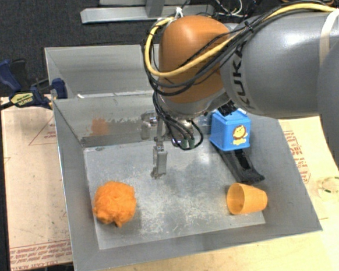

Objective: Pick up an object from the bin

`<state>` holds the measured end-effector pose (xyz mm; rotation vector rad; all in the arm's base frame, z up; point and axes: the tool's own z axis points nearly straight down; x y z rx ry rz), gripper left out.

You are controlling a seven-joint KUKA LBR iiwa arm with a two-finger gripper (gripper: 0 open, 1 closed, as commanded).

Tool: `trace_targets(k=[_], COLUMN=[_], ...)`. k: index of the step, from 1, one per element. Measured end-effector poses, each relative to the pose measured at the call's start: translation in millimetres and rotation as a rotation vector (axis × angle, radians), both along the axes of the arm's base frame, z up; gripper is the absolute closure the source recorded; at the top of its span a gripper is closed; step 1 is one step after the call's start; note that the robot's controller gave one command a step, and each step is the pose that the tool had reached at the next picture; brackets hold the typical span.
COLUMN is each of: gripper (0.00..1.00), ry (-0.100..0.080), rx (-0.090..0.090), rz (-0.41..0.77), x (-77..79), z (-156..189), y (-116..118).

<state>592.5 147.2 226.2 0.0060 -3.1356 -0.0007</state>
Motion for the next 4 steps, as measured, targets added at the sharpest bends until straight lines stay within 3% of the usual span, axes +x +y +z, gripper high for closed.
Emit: trace_targets(k=[1,2,3,4], gripper=[0.0,0.0,0.0,0.0], ry=[-0.007,-0.01,-0.003,-0.012], rx=[0.001,0.002,0.004,0.003], rz=[-0.003,-0.008,0.094,0.029], x=[1.2,-27.8,-34.9,-46.9], z=[4.9,-39.7,-73.4,-115.8], y=[-0.7,28.2,39.6,48.3])
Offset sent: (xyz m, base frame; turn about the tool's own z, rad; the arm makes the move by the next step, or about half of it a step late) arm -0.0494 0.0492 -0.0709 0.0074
